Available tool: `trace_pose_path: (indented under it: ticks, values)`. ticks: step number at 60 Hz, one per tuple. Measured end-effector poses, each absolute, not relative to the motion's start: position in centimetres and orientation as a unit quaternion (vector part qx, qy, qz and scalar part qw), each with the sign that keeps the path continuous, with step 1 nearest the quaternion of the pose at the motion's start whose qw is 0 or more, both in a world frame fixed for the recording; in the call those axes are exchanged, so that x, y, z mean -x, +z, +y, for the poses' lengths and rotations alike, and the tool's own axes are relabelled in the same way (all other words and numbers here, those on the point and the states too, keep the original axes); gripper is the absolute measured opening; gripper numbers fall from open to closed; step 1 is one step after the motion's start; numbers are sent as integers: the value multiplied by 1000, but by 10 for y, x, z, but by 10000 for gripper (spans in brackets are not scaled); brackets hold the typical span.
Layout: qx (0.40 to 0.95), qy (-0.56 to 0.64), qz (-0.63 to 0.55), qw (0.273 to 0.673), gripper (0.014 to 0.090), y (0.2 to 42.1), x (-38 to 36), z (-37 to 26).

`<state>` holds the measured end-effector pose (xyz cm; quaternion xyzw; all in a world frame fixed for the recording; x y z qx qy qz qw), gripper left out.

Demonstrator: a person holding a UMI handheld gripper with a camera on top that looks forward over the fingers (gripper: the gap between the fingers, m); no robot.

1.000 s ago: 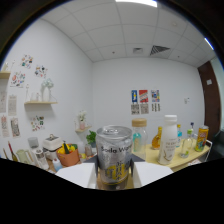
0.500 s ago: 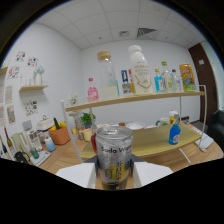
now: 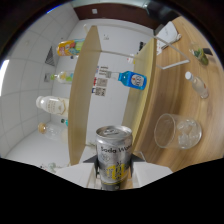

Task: Make me a cup of Mojito.

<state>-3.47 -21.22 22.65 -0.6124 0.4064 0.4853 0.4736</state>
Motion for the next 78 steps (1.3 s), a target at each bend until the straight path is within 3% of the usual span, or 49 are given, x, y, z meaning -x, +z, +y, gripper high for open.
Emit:
trace_pose_path:
  ticks: [24,32,38,43,49,56,63,70,78]
  values:
    - [341,666,585,314,495,244,10,-205]
    - [307,676,601,296,497,242,1,-204]
    - [324,671,593,303,495,244,2,-205]
    - [365,651,575,336,497,248,4,-205]
    - [469,585,512,418,499,259,9,-208]
    - [597,450,385,541,501,275,14,-209]
    - [676,304,237,628,500,283,24,-205]
    - [716,194,129,658,499,265,38,-199]
    - [749,112,44,651,499,219,54,-193]
